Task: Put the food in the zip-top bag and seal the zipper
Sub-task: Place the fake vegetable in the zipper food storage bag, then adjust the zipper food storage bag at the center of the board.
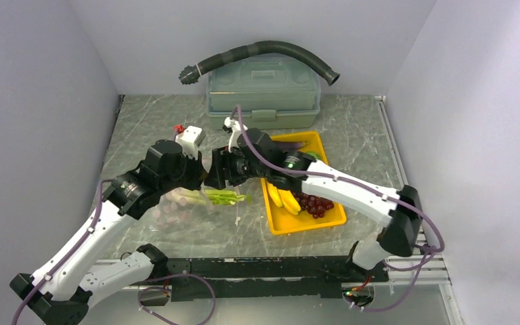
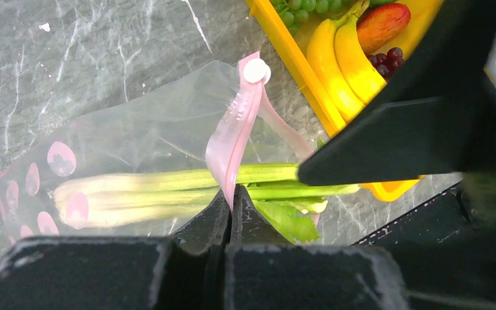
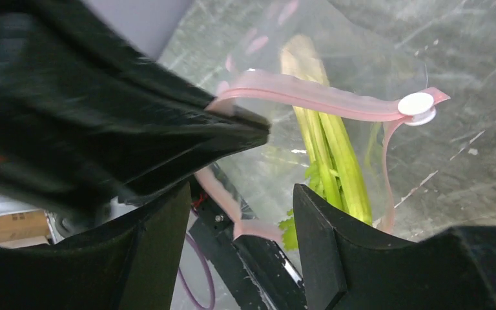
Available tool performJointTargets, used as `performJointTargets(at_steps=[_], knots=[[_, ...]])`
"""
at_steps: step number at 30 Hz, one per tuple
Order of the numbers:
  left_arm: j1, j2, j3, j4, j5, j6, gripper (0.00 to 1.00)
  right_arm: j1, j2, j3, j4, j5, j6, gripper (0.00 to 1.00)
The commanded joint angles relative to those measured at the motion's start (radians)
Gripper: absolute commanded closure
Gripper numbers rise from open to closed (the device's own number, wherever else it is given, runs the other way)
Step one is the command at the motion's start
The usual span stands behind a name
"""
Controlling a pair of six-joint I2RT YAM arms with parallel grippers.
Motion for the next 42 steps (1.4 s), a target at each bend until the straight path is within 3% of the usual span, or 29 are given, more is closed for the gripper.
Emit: performJointTargets(at_steps=[1,14,33,42], knots=[[0.001,-0.011,0.004,0.029,-0.007,0.014,1.00,0.003,-0.106,-0.011,0.002,0.067,-0.039,0.37],[0.001,-0.020,0.000,0.031,-0.005,0.018,1.00,0.003,-0.143,-0.070,-0.060,0.264,-0.095,0.39],[0.001,-0.028,-0.001,0.033,0.010,0.018,1.00,-0.015,0.056,0.015,0.033,0.317,-0.132,0.43],[0.001,-0.030,-0.001,0.033,0.008,0.019,1.00,-0.042,0.063,-0.067,0.209,0.274,-0.097,0.45]])
